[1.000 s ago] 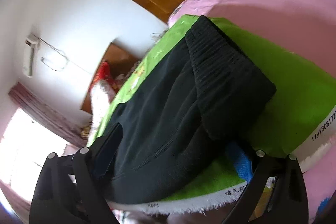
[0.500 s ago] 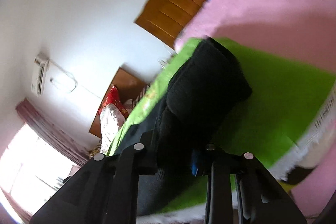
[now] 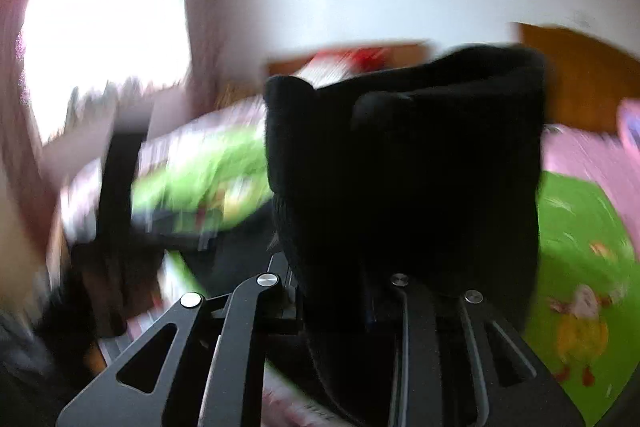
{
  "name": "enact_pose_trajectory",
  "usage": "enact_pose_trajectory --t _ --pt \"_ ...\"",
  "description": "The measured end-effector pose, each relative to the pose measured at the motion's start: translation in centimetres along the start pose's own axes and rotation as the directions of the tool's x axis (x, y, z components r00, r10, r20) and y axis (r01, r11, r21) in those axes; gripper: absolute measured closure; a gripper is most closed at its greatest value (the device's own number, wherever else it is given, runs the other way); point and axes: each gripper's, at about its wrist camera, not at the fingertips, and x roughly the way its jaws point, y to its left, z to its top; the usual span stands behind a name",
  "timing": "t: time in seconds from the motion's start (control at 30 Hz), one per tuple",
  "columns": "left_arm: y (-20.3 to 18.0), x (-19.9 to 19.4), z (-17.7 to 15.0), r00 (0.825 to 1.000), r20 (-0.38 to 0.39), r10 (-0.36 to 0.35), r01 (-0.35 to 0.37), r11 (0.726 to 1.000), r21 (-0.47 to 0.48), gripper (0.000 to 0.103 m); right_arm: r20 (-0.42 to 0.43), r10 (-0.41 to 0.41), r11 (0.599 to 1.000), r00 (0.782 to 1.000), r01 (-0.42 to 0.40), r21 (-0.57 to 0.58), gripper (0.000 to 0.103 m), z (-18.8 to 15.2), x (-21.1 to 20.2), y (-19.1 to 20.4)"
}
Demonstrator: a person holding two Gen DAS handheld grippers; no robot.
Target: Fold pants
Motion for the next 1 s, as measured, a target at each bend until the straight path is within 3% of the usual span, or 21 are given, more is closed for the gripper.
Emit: enact_pose_trajectory --t 0.07,0.1,0.17,0.27,0.3,0.33,0.37,0.47,0.53,0.63,0.77,0.83,0.87,1.0 --pt "2.2 -0.1 -0.2 0.999 -0.013 0.038 -0.038 0.998 -0.046 0.007 -0.093 -0.05 0.987 0.994 0.035 -0.158 0.073 -1.4 3.2 3.3" --pt "2.9 -0.2 -0.3 0.999 -0.014 0.04 -0.041 0.998 -0.057 0.007 -0.088 -0.075 0.975 0.993 0.054 -0.217 0.072 -1.9 3.7 4.3" --pt "3.7 -0.5 -0.3 0.999 -0.016 0.03 -0.031 0.997 -0.072 0.007 -0.068 -0.136 0.934 0.988 0.105 -0.342 0.059 -2.5 3.9 6.1" --pt "4.1 -0.7 -0.3 0.999 -0.021 -0.024 0.022 0.994 -0.103 0.007 -0.073 -0.126 0.928 0.989 0.092 -0.362 0.05 -3.4 2.7 6.5" --pt "4.3 -0.8 -0.4 0.998 -0.027 -0.056 0.052 0.991 -0.122 0.007 -0.088 -0.093 0.935 0.992 0.057 -0.349 0.04 -3.1 2.8 6.2" --pt "4.5 -0.6 -0.2 0.992 -0.043 -0.117 0.109 0.981 -0.158 0.007 -0.122 -0.017 0.941 0.992 -0.025 -0.338 0.004 -2.8 2.8 6.9" --pt "4.5 -0.5 -0.3 0.984 -0.057 -0.168 0.155 0.97 -0.185 0.007 -0.129 0.022 0.938 0.991 -0.065 -0.342 0.004 -3.0 2.6 7.3" --pt "3.7 0.0 -0.1 0.945 -0.126 -0.303 0.268 0.934 -0.238 0.007 -0.118 -0.006 0.925 0.993 -0.04 -0.377 0.004 -3.7 2.5 8.2" --pt "2.6 0.3 -0.1 0.931 -0.176 -0.319 0.273 0.931 -0.24 0.007 -0.106 0.009 0.936 0.994 -0.046 -0.349 0.006 -3.6 2.0 7.9" --pt "1.3 1.6 -0.6 0.906 -0.261 -0.333 0.272 0.931 -0.245 0.007 -0.031 0.065 0.974 0.997 -0.07 -0.215 0.006 -3.0 -0.2 5.3" --pt "-0.4 2.6 -1.1 0.895 -0.294 -0.337 0.278 0.934 -0.226 0.008 0.056 0.025 0.999 0.998 -0.022 -0.05 0.006 -3.4 -3.5 0.9" --pt "-0.7 3.5 -0.8 0.882 -0.303 -0.361 0.287 0.921 -0.262 0.008 0.073 -0.012 1.0 0.997 0.01 0.022 0.005 -3.9 -4.7 -1.2" --pt "-1.0 4.1 -0.5 0.883 -0.312 -0.349 0.273 0.926 -0.262 0.009 0.079 -0.036 0.997 0.996 0.03 0.075 0.005 -4.3 -5.3 -2.6" --pt "-2.1 5.8 -0.3 0.862 -0.364 -0.353 0.259 0.924 -0.282 0.026 0.089 -0.091 0.961 0.992 0.065 0.269 0.004 -6.3 -6.4 -7.0"
